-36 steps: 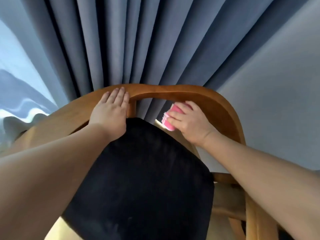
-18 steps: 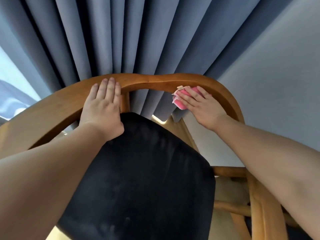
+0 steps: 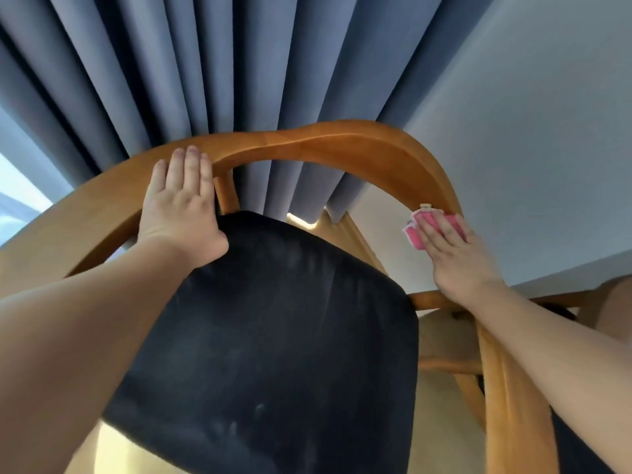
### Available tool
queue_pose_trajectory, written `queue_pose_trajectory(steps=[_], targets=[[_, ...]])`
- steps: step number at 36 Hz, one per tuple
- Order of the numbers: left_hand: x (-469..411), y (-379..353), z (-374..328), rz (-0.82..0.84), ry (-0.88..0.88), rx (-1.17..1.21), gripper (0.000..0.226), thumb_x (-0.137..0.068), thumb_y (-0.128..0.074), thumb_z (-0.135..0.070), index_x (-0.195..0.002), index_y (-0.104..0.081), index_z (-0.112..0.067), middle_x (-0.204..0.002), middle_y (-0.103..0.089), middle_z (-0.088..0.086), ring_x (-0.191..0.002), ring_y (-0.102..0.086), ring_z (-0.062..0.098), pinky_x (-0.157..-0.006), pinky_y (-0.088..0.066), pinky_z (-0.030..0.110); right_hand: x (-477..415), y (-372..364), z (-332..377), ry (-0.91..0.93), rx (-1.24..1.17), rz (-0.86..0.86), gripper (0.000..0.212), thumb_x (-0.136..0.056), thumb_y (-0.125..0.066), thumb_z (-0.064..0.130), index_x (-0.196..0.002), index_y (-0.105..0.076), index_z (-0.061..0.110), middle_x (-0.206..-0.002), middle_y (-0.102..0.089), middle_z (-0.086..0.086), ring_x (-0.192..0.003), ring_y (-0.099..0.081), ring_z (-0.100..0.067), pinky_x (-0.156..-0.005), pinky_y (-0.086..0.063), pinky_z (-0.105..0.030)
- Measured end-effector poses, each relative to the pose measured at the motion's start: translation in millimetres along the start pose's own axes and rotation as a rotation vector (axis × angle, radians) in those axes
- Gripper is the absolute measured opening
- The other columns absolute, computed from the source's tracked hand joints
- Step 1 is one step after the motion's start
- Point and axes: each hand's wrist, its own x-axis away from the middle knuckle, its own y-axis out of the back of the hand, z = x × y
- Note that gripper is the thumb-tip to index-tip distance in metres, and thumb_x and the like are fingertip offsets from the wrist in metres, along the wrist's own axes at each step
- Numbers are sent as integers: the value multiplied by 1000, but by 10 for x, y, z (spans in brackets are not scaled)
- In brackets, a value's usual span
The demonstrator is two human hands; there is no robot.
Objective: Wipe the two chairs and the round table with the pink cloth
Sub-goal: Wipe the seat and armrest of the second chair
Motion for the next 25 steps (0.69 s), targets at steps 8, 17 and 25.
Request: queue_pose_trajectory(steps=[8,17,25], targets=[[-13,-10,-3,3,5,-8,100,-76,-36,-51,-147,11,0,-157,8,18,-145,4,32,-118,-3,44,-75,75,43,-23,-26,30,65,-80,16,21,-138,40,7,-149,43,-16,-140,35,-35,-120,11,-49],[-27,-30,-25,8,8,-4,97,-78,-32,-51,-147,14,1,-157,11,19,-145,8,33,-118,-1,45,-816,550,46,66,-36,-257,66,-87,7,23,-147,31,10,-153,39,-10,-142,33,-32,-119,13,-48],[-47,-77,-54,7,24,18,99,-76,-34,-49,-146,15,0,-156,13,19,-144,9,33,-117,1,47,-1323,1213,336,229,-69,-470,85,-94,-38,21,-151,25,16,-157,33,-3,-140,34,-26,-120,12,-47]])
